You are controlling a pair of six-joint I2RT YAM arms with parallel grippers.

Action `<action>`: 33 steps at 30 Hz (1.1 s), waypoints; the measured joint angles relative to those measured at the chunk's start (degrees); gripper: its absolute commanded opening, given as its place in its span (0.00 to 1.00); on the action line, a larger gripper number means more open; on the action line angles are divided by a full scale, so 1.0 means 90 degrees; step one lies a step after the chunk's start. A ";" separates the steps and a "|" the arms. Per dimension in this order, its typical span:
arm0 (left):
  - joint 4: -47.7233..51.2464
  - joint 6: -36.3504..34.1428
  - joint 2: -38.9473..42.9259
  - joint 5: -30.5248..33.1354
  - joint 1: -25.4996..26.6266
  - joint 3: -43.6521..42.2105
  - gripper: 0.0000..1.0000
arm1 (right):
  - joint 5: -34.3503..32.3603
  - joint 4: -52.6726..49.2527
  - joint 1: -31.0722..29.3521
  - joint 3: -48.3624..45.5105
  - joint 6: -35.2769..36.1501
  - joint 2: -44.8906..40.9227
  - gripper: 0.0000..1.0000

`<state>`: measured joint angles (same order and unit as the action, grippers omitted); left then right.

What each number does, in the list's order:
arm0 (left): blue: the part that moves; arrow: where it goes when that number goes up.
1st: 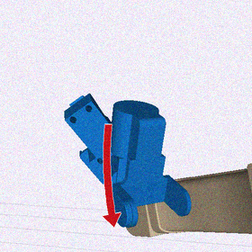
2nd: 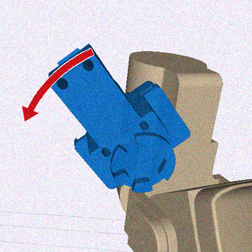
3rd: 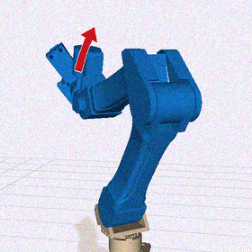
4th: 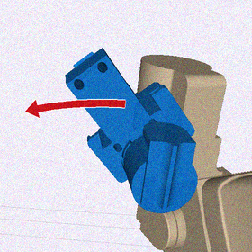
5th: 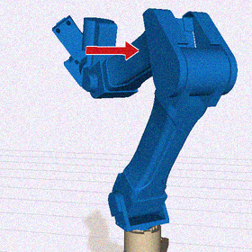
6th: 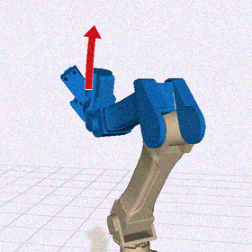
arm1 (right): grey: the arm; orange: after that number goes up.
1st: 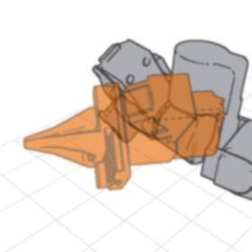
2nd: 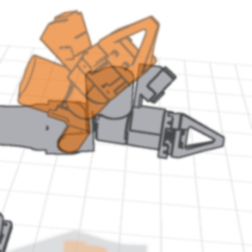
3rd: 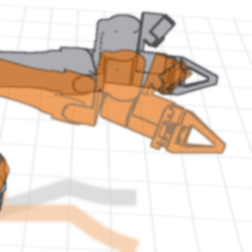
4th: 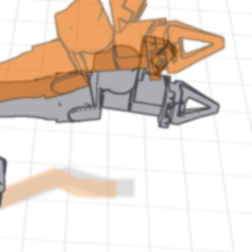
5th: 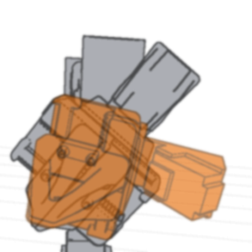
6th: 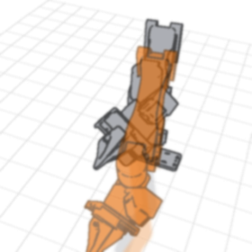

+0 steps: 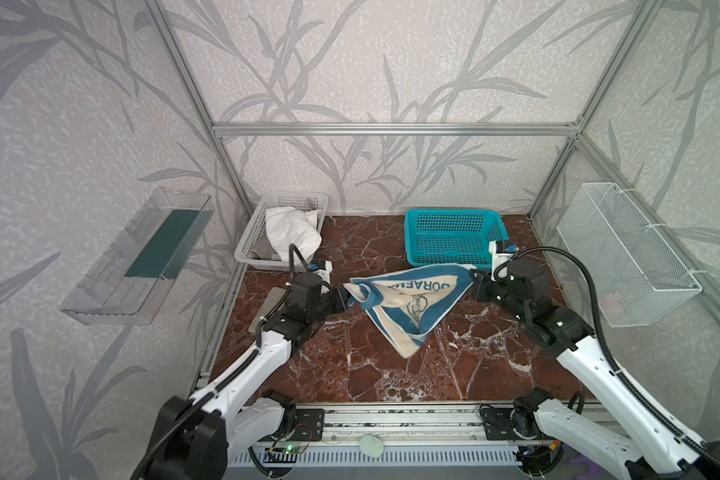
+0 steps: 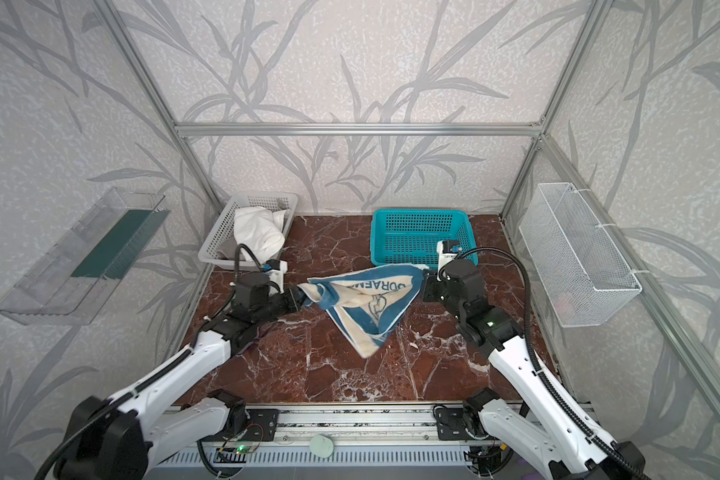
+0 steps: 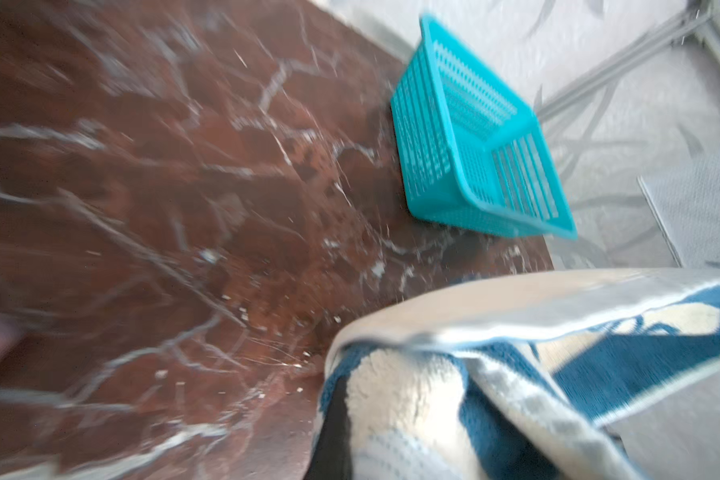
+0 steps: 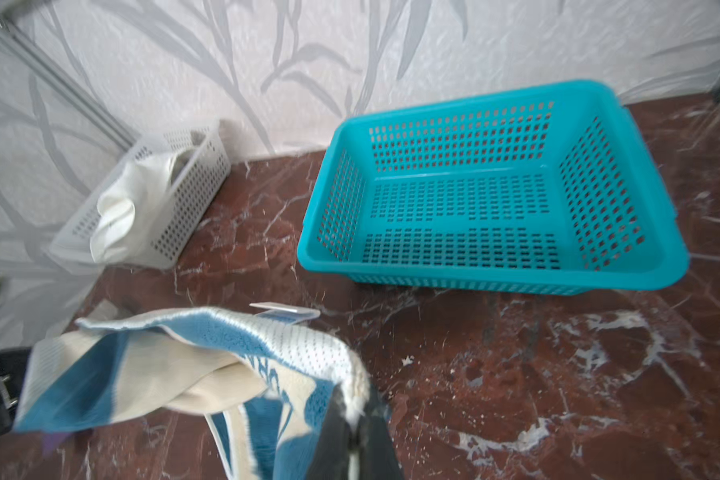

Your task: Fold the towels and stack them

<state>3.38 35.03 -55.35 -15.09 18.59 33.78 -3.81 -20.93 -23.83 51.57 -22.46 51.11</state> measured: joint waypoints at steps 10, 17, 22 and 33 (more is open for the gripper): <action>0.1596 0.0323 0.0755 0.0588 -0.0051 -0.1180 0.57 | 0.1054 0.0134 0.0119 -0.2208 -0.0685 -0.0512 0.00; 0.2164 -0.0163 0.0561 0.0673 -0.0049 -0.0724 0.57 | 0.1178 -0.0182 0.0119 -0.3167 -0.1032 -0.0896 0.00; 0.1115 -0.0906 -0.0236 0.0155 0.0044 0.0075 0.57 | 0.1168 0.0024 0.0119 -0.3198 -0.1022 -0.0780 0.00; 0.0865 -0.1316 -0.3475 0.0129 0.1666 0.2708 0.52 | 0.1154 0.0461 0.0121 -0.3371 -0.0886 -0.0447 0.00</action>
<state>11.16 23.18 -86.63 -13.93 33.58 58.15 6.57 -16.78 -22.74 21.23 -30.44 47.09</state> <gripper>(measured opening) 0.521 0.053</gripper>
